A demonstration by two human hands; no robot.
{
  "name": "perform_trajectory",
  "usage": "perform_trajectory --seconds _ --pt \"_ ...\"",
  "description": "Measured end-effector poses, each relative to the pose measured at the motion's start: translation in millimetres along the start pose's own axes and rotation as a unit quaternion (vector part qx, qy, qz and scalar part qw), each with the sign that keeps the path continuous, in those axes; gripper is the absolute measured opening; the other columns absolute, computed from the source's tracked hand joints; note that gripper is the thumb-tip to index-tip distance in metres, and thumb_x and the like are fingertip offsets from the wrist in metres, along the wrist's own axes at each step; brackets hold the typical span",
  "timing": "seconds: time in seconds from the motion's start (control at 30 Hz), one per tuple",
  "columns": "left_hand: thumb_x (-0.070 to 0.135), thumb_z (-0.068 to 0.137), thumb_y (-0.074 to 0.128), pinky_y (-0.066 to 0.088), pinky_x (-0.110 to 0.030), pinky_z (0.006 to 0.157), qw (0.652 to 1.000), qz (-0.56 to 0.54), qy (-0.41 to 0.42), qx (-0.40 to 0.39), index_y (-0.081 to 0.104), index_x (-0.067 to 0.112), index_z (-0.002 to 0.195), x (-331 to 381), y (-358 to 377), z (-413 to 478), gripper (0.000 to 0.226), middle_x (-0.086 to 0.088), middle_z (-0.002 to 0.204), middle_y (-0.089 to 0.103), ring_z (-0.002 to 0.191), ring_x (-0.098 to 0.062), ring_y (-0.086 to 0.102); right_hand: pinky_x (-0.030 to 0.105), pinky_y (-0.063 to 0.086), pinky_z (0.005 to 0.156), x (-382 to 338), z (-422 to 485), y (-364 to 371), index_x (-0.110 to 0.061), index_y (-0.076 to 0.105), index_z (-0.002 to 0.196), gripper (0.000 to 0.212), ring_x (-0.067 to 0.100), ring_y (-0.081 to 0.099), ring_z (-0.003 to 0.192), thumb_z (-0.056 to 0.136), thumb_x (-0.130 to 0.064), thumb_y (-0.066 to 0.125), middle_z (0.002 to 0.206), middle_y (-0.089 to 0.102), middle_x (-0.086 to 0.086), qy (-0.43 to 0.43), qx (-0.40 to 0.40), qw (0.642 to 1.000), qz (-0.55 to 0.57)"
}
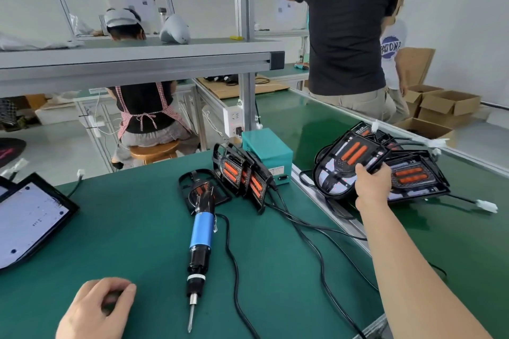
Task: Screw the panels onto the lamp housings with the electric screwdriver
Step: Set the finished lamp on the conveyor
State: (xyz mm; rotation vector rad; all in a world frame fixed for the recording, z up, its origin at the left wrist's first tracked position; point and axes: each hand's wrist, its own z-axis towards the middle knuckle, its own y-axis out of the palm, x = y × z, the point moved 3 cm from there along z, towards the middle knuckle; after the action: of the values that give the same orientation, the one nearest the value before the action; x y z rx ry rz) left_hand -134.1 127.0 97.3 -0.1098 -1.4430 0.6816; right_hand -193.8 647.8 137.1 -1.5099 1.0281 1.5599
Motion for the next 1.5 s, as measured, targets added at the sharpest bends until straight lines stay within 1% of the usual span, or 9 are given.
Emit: perform_trajectory --seconds 0.1,0.2,0.33,0.6,0.83,0.93,1.03,1.4,1.5 --pt "0.007 0.079 0.081 0.032 0.007 0.066 1.0 -0.001 -0.008 -0.003 0.071 0.027 0.07 -0.2 0.4 0.1 0.024 0.006 0.089 0.064 0.081 0.013 0.055 0.036 0.044 0.096 0.2 3.1 7.4 -0.006 0.041 0.145 0.053 0.032 0.058 0.118 0.098 -0.017 0.064 0.134 0.058 0.016 -0.029 0.009 0.998 -0.054" --pt "0.006 0.079 0.08 0.032 0.006 0.066 1.0 0.0 -0.003 -0.002 0.071 0.028 0.07 1.7 0.2 -0.8 0.025 0.005 0.088 0.064 0.081 0.012 0.055 0.047 0.047 0.101 -2.3 5.7 16.2 -0.006 0.032 0.145 0.06 0.035 0.057 0.117 0.097 -0.018 0.067 0.131 0.056 0.017 -0.029 0.003 0.996 -0.081" --pt "0.006 0.079 0.08 0.032 0.007 0.067 1.0 0.013 0.007 -0.005 0.07 0.028 0.069 4.5 -1.1 -2.8 0.025 0.005 0.088 0.064 0.082 0.013 0.054 0.049 0.048 0.097 -5.3 8.8 25.9 -0.002 0.036 0.132 0.06 0.034 0.059 0.108 0.091 -0.023 0.075 0.125 0.058 0.022 -0.007 0.002 0.995 -0.098" --pt "0.008 0.08 0.08 0.037 0.0 0.067 0.997 0.058 0.04 -0.005 0.07 0.029 0.069 3.1 -3.7 -4.2 0.026 0.007 0.086 0.063 0.085 0.011 0.054 0.043 0.046 0.092 4.7 -1.0 28.6 -0.001 0.045 0.135 0.07 0.036 0.059 0.113 0.084 -0.03 0.083 0.134 0.053 0.02 -0.006 0.049 0.996 -0.073" --pt "0.011 0.082 0.078 0.037 -0.008 0.064 0.995 0.08 0.054 -0.011 0.069 0.029 0.069 1.5 -5.4 -4.5 0.024 0.007 0.084 0.062 0.09 0.006 0.054 0.047 0.036 0.113 -9.5 -56.3 36.9 0.004 0.045 0.14 0.064 0.037 0.041 0.134 0.089 -0.019 0.076 0.143 0.041 0.023 -0.105 0.076 0.991 -0.045" --pt "0.012 0.083 0.077 0.039 -0.017 0.065 0.994 0.09 0.056 -0.011 0.069 0.028 0.07 1.6 -6.4 -4.9 0.022 0.008 0.083 0.061 0.089 0.005 0.055 0.045 0.035 0.113 -14.8 -97.2 52.3 0.003 0.044 0.14 0.059 0.032 0.041 0.132 0.092 -0.018 0.071 0.142 0.039 0.02 -0.135 0.025 0.99 -0.018" --pt "0.012 0.083 0.077 0.038 -0.017 0.065 0.993 0.1 0.056 -0.005 0.068 0.026 0.07 1.2 -6.6 -5.4 0.021 0.008 0.082 0.061 0.073 -0.009 0.061 0.04 0.039 0.111 -15.8 -142.3 70.1 -0.004 0.045 0.14 0.055 0.022 0.043 0.128 0.094 -0.019 0.069 0.137 0.037 0.009 -0.136 -0.039 0.99 0.013" --pt "0.019 0.086 0.073 0.036 -0.014 0.063 0.992 0.111 0.051 -0.007 0.065 0.028 0.071 3.0 -7.3 -7.6 0.02 0.011 0.083 0.06 0.076 -0.006 0.06 0.012 0.04 0.092 -2.1 -296.9 121.8 -0.024 0.048 0.131 0.038 -0.004 0.049 0.114 0.098 -0.011 0.06 0.125 0.045 -0.012 -0.082 -0.247 0.964 0.056" --pt "0.02 0.088 0.071 0.036 -0.013 0.062 0.992 0.111 0.053 -0.011 0.065 0.026 0.074 1.5 -7.6 -7.8 0.017 0.013 0.084 0.058 0.076 -0.006 0.059 0.013 0.04 0.092 6.0 -346.8 140.6 -0.029 0.048 0.13 0.042 -0.003 0.049 0.114 0.095 -0.01 0.061 0.126 0.047 -0.016 -0.049 -0.333 0.941 0.041"
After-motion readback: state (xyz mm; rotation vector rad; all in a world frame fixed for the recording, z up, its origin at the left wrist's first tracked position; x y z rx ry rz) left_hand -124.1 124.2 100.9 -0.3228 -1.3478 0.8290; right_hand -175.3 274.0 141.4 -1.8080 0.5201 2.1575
